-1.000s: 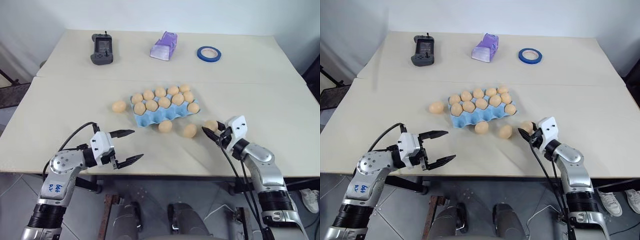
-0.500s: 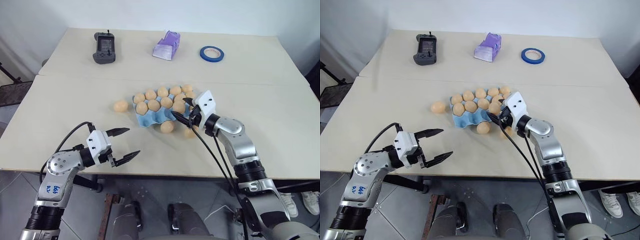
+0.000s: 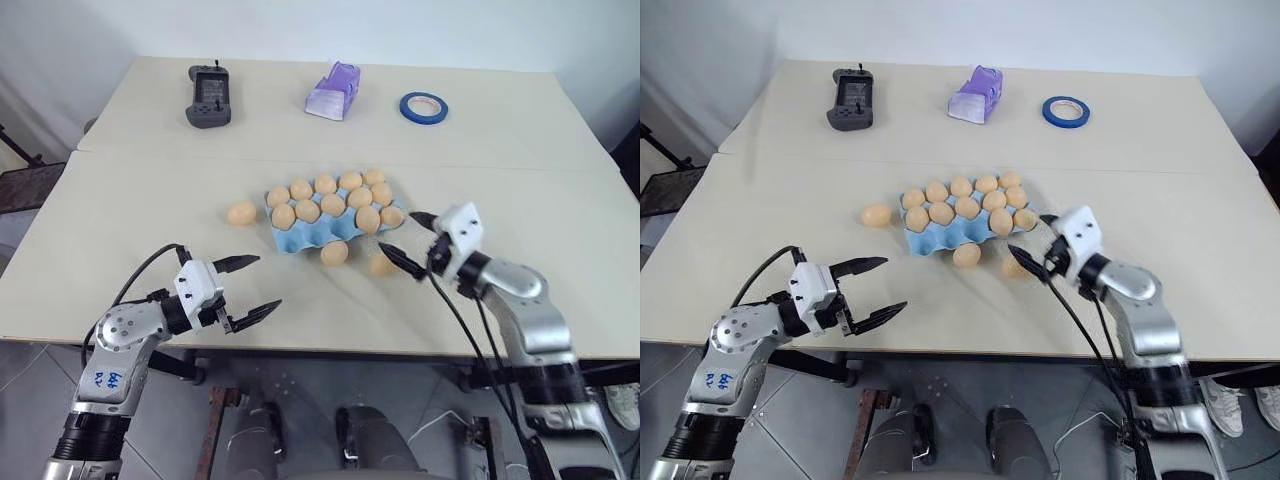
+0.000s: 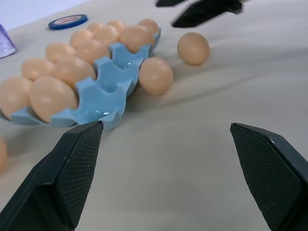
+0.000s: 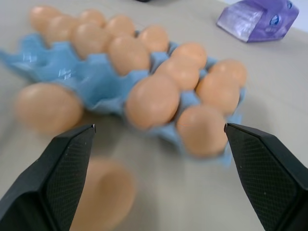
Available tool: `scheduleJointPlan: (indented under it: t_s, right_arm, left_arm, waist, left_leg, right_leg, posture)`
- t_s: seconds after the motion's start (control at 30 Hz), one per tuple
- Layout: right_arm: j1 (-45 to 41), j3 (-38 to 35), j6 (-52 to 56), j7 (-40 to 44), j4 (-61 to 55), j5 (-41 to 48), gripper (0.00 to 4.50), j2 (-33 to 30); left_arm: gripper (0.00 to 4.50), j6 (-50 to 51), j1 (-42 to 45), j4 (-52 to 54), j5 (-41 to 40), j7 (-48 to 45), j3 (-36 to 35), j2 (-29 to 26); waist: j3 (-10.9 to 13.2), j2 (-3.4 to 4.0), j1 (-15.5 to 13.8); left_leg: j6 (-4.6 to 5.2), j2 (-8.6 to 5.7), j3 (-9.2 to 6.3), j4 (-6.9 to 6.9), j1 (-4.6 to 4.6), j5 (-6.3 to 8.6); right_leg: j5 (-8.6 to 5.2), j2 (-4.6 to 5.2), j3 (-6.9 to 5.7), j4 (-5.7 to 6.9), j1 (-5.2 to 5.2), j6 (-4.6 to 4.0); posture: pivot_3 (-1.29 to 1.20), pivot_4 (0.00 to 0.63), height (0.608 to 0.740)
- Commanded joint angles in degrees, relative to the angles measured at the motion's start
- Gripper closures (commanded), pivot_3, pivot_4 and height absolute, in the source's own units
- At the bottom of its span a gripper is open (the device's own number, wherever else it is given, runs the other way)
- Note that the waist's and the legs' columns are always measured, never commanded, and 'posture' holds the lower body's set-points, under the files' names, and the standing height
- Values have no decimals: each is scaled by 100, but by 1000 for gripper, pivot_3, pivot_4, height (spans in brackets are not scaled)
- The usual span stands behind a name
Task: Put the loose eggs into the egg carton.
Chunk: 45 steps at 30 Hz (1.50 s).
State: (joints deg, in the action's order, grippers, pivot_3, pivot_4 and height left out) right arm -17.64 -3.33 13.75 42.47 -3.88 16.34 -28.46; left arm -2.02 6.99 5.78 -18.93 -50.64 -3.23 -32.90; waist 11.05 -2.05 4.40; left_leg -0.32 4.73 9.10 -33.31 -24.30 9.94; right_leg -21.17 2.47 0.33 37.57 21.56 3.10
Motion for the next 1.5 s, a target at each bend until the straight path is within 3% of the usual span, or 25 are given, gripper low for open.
scheduleJointPlan:
  t_s: [0.03,0.23,0.47,0.83,0.97,1.17,1.27,1.37,1.5]
  right_arm:
    - [735,-413,-199,451,-890,355,19,-400]
    - [1925,-859,-530,595,-1115,564,19,-500]
    - [2049,-812,-1047,429,-791,355,19,-333]
    - [656,71,-570,339,-251,208,19,-44]
    - [6,553,-633,314,609,-175,19,188]
    - [-297,648,-933,293,1251,-336,19,438]
    - [-359,664,-1032,355,1278,-295,592,545]
    - [-369,667,-965,455,992,-192,1580,548]
    - [-443,666,-730,450,621,-55,1580,609]
  left_arm:
    - [0,-84,175,-24,-31,-131,57,21]
    - [0,-20,477,-456,-110,-411,180,90]
    - [0,-97,654,-740,-63,-553,164,137]
    - [0,-130,551,-722,-33,-546,62,67]
    - [0,-107,419,-540,-28,-433,36,85]
    - [0,-41,263,-317,-53,-308,-8,66]
    - [0,-12,174,-226,-70,-269,-35,47]
    - [0,33,103,-155,-84,-219,-81,28]
    - [0,62,29,-105,-95,-159,-131,7]
  waist:
    - [0,0,-6]
    - [0,-1,25]
    - [-1,-1,24]
    - [0,-1,12]
    - [-1,-1,10]
    - [0,-1,23]
    - [0,-1,25]
    - [-1,-1,36]
    - [0,-1,41]
  left_leg:
    - [0,0,0,0,0,0]
    - [0,1,-3,-5,10,-1]
    - [1,1,-4,-13,10,-2]
    - [-1,2,-7,-13,10,-5]
    - [2,-2,-4,-10,5,-2]
    - [1,0,-4,-3,5,-2]
    - [2,-1,-4,-4,5,-2]
    - [2,-1,-3,-7,6,-2]
    - [0,1,-5,-7,8,-3]
  right_leg:
    - [0,-1,0,0,0,0]
    - [0,-6,1,1,-8,1]
    - [4,-5,2,2,-10,7]
    - [3,-5,1,9,-6,5]
    - [3,2,1,2,-5,4]
    - [1,0,-1,2,-2,2]
    - [1,0,1,2,-3,2]
    - [2,0,1,6,-4,3]
    - [2,-1,0,11,-3,3]
  posture:
    - [0,150,740]
    - [0,150,740]
    - [0,150,740]
    - [0,150,740]
    - [0,150,740]
    - [0,150,740]
    - [0,150,740]
    - [0,150,740]
    - [0,150,740]
